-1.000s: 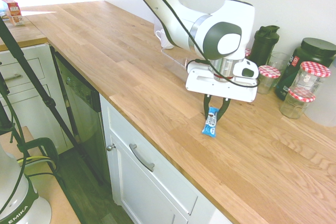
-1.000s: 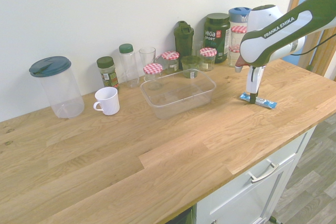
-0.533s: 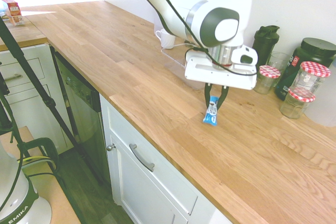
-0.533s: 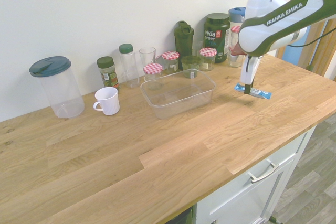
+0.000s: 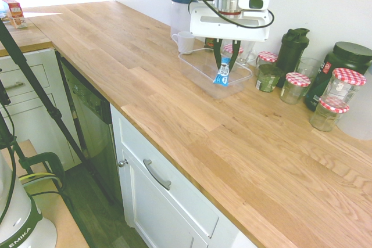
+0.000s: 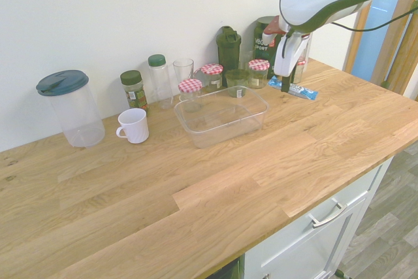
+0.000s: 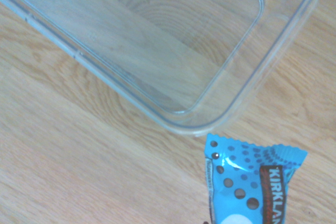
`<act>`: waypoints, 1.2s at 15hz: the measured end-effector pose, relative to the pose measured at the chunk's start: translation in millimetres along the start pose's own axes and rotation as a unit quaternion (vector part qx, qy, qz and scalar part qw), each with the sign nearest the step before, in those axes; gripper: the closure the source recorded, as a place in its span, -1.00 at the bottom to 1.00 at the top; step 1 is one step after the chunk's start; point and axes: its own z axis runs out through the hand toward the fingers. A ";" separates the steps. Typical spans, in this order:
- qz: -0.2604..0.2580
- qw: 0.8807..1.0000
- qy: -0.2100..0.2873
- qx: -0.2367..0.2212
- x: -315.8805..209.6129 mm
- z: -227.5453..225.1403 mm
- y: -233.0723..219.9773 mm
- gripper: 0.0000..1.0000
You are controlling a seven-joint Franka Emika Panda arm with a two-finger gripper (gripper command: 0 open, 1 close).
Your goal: Put the protein bar into the container
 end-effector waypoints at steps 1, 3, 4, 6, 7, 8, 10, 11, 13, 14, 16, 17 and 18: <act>-0.001 1.000 0.001 -0.001 4.8 -0.9 -9.6 1.00; -0.003 1.000 0.001 -0.006 12.7 -1.7 -28.5 1.00; -0.003 1.000 0.000 -0.008 16.5 -3.0 -35.9 1.00; -0.004 1.000 0.000 -0.011 20.6 -5.2 -48.7 1.00; -0.005 1.000 -0.001 -0.012 21.9 -6.5 -53.8 1.00; -0.005 1.000 -0.002 -0.013 22.9 -7.3 -57.7 1.00; -0.007 1.000 -0.002 -0.014 24.1 -11.2 -62.8 1.00; -0.007 1.000 -0.003 -0.014 24.3 -12.7 -63.5 1.00; -0.004 1.000 -0.004 -0.016 24.5 -11.0 -63.6 1.00; -0.004 1.000 -0.004 -0.016 24.6 -11.2 -63.7 1.00; -0.005 1.000 0.000 -0.018 26.3 -13.1 -68.1 1.00; -0.008 1.000 0.002 -0.022 28.1 -13.2 -72.6 1.00; -0.013 1.000 0.002 -0.024 29.6 -12.0 -79.4 1.00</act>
